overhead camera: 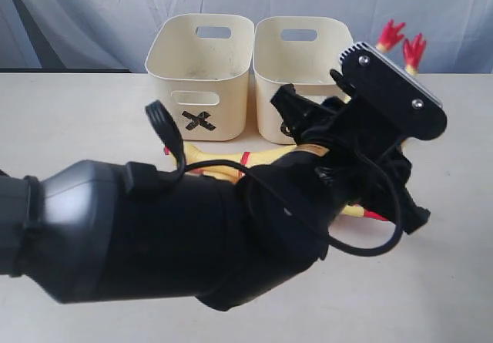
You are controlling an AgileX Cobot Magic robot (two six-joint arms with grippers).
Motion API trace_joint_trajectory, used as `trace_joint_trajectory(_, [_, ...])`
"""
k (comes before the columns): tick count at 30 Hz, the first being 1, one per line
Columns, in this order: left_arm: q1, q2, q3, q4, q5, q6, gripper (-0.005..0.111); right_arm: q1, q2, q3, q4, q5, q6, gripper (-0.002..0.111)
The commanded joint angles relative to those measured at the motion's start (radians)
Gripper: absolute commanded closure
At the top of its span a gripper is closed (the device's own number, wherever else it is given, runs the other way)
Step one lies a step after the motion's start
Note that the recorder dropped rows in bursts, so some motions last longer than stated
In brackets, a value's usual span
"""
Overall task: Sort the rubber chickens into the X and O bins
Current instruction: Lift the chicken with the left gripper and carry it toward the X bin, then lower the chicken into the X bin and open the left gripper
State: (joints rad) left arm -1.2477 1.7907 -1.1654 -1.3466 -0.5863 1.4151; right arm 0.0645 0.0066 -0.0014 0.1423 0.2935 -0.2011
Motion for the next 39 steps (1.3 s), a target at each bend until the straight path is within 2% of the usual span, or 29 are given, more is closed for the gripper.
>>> trace_joint_trajectory(1, [0.01,-0.022,-0.002,-0.095,-0.185,0.101,0.107,-0.004,-0.007,0.001,0.005,-0.014,0.0,0.109])
trace_joint_trajectory(4, [0.049,-0.037,-0.002,-0.148,-0.188,0.115,0.107,-0.004,-0.007,0.001,0.005,-0.014,0.0,0.109])
trace_joint_trajectory(13, [0.188,-0.113,-0.002,-0.159,-0.165,0.115,0.107,-0.004,-0.007,0.001,0.005,-0.012,0.0,0.109])
trace_joint_trajectory(23, [0.41,-0.161,-0.002,-0.134,0.034,0.185,0.107,-0.004,-0.007,0.001,0.005,-0.012,0.0,0.109])
trace_joint_trajectory(29, [0.572,-0.162,-0.002,-0.021,0.245,0.19,0.107,-0.004,-0.007,0.001,0.005,-0.012,0.0,0.109])
trace_joint_trajectory(34, [0.711,-0.154,-0.021,0.069,0.412,0.143,0.107,-0.004,-0.007,0.001,0.005,-0.012,0.0,0.109])
trace_joint_trajectory(39, [0.803,-0.137,-0.079,0.07,0.477,0.101,0.107,-0.004,-0.007,0.001,0.005,-0.012,0.0,0.109])
